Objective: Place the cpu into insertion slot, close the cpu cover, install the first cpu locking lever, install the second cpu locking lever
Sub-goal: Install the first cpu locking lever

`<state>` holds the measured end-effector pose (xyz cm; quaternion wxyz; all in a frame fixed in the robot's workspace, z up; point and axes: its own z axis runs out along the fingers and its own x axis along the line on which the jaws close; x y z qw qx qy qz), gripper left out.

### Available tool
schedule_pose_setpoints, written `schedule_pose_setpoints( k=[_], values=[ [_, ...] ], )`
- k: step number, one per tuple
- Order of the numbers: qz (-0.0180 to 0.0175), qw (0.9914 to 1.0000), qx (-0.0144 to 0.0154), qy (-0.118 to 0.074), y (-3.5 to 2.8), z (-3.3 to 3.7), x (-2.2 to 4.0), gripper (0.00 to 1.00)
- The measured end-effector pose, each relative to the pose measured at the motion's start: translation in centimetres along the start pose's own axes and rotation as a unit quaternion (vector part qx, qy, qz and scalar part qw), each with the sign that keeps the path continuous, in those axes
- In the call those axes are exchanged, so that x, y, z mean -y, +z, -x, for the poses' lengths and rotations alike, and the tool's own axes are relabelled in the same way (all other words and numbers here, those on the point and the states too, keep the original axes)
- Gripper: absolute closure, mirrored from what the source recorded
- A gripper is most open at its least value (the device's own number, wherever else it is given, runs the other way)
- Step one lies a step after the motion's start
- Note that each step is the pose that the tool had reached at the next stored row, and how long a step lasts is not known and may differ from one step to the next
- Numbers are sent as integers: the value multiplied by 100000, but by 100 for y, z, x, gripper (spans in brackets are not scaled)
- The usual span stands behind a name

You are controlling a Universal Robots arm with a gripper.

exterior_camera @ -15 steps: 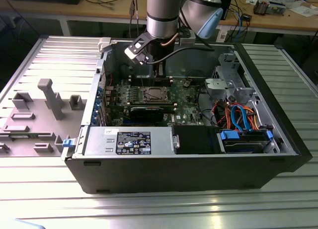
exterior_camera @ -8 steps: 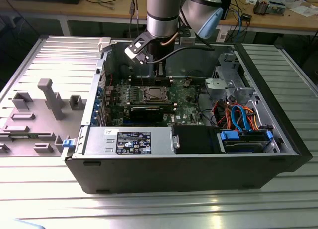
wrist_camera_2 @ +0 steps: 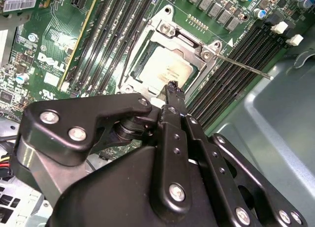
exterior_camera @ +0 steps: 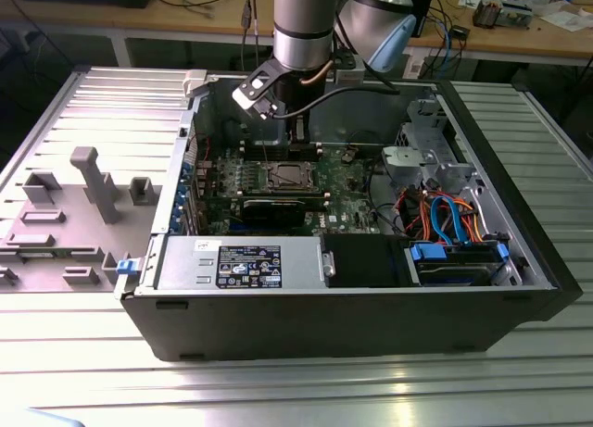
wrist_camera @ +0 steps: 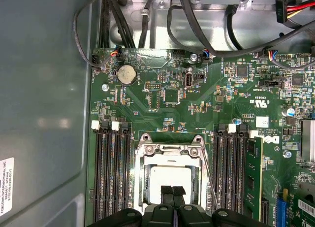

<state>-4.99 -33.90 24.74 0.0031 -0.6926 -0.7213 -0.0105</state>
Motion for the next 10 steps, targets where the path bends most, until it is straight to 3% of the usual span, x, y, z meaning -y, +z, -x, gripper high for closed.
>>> schedule_pose_setpoints(
  k=[6, 10],
  values=[
    [-68, 99957, -8, -2919, -13, 1, 2, 89],
    [-59, 99955, 4, -2993, -176, -4, 1, 89]
  ],
)
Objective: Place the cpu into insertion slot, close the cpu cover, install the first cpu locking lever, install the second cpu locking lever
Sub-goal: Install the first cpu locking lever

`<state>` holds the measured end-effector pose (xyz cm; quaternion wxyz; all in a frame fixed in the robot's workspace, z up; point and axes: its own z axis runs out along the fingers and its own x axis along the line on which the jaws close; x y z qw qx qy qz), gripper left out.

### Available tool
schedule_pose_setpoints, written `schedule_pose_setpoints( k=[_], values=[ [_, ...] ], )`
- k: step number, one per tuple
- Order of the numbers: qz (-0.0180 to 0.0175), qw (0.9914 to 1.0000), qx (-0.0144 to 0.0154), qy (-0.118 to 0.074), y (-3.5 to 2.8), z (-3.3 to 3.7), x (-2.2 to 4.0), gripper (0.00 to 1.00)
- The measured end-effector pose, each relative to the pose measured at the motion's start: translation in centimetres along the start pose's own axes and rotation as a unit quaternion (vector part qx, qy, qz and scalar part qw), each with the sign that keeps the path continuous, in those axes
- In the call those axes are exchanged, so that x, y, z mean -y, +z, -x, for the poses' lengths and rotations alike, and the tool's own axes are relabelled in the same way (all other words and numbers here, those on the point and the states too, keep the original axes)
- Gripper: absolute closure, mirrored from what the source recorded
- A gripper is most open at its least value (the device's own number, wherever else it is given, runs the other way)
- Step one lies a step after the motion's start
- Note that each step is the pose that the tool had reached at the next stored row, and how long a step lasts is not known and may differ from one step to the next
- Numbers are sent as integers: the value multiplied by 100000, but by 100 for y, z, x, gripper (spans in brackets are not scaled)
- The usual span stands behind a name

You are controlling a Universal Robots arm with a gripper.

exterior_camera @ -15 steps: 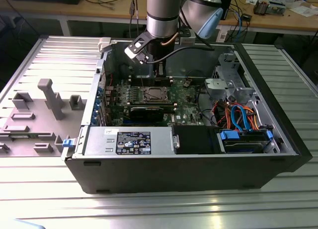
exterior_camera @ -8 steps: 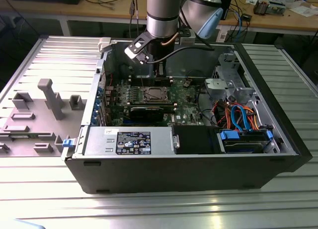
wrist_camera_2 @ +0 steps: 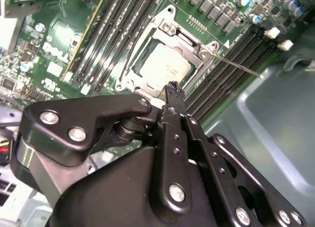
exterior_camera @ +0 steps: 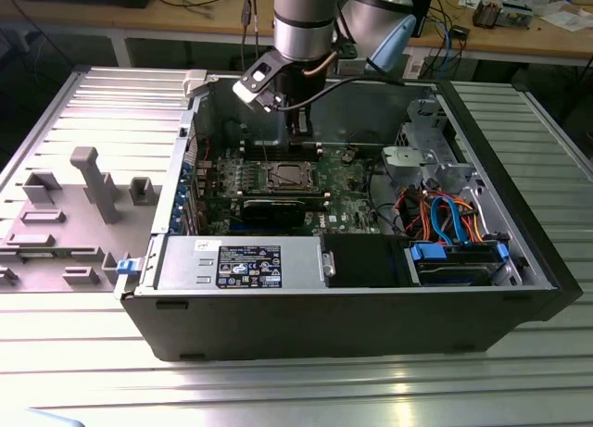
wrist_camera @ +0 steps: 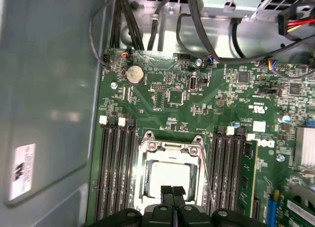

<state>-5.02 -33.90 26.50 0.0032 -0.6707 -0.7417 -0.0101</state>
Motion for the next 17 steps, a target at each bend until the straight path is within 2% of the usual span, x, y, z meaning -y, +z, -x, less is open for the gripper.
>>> schedule_pose_setpoints(
  k=[3, 6, 9, 11, 13, 17],
  values=[
    [-16, 99999, 140, -499, -17, -1, 2, 89],
    [-61, 99967, 136, -2580, -18, 0, 3, 89],
    [-98, 99878, 107, -4928, -18, -1, 3, 89],
    [-132, 99762, 88, -6890, -18, 0, 3, 89],
    [-148, 99679, 76, -8004, -18, 0, 3, 89],
    [-196, 99408, 47, -10860, -18, 0, 3, 89]
  ],
)
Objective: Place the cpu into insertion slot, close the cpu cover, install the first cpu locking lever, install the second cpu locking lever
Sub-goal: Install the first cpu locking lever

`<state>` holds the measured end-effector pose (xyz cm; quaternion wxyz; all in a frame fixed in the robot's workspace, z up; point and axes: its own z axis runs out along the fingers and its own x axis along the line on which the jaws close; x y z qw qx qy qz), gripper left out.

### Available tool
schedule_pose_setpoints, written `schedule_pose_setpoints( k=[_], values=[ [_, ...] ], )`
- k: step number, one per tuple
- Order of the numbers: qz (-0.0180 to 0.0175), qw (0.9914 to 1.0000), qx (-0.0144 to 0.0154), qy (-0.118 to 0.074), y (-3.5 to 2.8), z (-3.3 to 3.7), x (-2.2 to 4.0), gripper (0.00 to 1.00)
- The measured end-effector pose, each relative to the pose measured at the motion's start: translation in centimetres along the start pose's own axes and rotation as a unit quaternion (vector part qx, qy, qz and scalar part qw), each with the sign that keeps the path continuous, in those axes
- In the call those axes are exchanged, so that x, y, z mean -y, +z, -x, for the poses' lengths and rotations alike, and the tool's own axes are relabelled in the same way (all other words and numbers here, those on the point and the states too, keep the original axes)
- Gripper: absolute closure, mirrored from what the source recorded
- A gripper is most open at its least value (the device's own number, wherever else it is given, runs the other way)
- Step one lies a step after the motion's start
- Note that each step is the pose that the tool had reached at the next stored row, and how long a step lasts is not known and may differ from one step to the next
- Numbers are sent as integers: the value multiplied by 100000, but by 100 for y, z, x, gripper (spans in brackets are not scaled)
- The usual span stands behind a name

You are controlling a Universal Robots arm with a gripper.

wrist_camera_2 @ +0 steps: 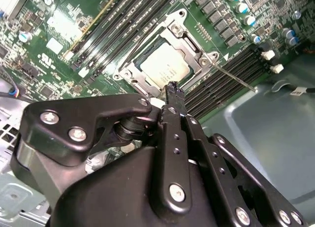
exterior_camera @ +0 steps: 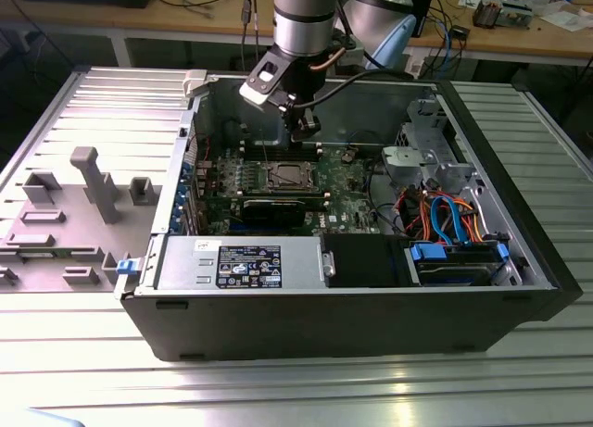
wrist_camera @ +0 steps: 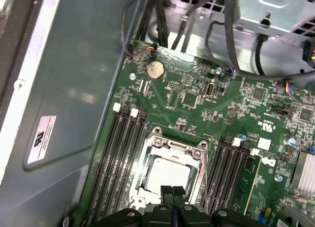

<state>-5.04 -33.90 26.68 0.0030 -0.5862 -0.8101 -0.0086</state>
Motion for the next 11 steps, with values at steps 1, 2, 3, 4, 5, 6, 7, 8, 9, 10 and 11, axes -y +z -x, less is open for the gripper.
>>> schedule_pose_setpoints(
  k=[1, 2, 3, 4, 5, 6, 7, 8, 9, 10, 11],
  values=[
    [-3, 100000, -3, -132, 0, 0, 0, 89],
    [-4, 100000, -2, -145, 0, 0, 0, 89],
    [-4, 100000, -4, -147, 0, 0, 0, 89],
    [-4, 100000, -3, -149, 0, 0, 0, 89],
    [-5, 100000, -4, -151, 0, 0, 0, 89],
    [-3, 100000, -4, -184, 0, 0, 0, 89],
    [-2, 100000, -4, -215, 0, 0, 0, 89],
    [-4, 100000, -4, -218, 0, 0, 0, 89],
    [-6, 100000, -1, -215, 0, 0, 0, 89],
    [-1, 100000, -6, -219, 0, 0, 0, 89],
    [-4, 100000, -3, -220, 0, 0, 0, 89]
  ],
)
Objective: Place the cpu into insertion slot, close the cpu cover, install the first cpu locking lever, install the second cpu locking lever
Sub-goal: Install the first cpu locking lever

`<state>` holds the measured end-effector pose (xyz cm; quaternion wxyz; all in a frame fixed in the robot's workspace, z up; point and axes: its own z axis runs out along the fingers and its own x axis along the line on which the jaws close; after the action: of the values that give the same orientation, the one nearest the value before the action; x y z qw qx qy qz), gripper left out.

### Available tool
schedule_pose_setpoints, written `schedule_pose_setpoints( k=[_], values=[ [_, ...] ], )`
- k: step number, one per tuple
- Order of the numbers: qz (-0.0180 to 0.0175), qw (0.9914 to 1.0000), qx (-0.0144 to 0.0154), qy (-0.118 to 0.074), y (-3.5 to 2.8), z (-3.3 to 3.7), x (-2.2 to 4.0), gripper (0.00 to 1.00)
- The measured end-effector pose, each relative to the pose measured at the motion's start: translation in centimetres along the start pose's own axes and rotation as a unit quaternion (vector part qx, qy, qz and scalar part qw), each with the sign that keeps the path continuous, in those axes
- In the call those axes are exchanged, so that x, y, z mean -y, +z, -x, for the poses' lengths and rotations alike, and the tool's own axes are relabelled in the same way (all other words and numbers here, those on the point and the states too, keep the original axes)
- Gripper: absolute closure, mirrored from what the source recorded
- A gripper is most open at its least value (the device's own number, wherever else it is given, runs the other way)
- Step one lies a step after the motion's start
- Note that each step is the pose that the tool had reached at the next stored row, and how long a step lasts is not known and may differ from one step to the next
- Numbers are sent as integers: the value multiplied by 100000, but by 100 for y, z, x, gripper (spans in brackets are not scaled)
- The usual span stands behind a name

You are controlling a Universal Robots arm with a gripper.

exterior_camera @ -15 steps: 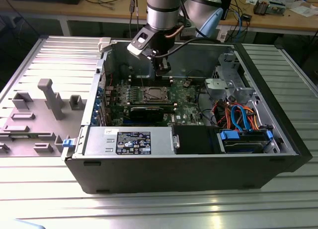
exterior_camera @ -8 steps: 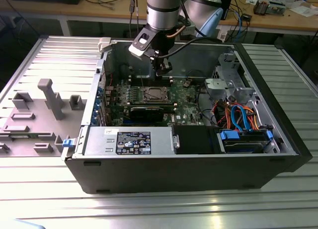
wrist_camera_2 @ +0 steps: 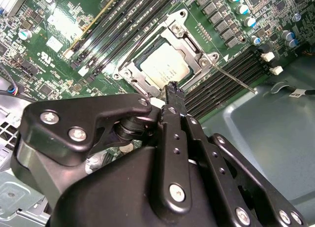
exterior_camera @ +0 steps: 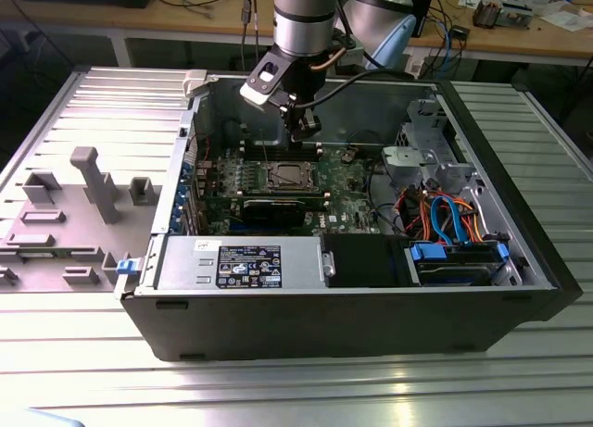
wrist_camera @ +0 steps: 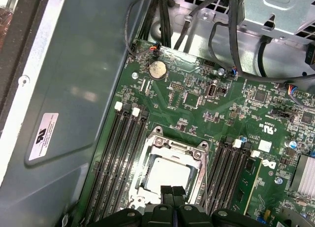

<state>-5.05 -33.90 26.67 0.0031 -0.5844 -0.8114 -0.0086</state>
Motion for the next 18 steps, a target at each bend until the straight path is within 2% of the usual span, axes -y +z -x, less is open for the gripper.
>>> schedule_pose_setpoints(
  k=[8, 11, 13, 15, 17, 18],
  values=[
    [-1, 100000, -4, -156, 0, 0, 0, 89],
    [-44, 99959, -29, -2869, 0, 0, 1, 89],
    [-87, 99837, -58, -5703, 0, 0, 1, 89],
    [-113, 99735, -72, -7271, 0, 0, 1, 89],
    [-144, 99556, -97, -9413, 0, 0, 1, 89],
    [-152, 99494, -104, -10049, 0, 0, 1, 89]
  ],
)
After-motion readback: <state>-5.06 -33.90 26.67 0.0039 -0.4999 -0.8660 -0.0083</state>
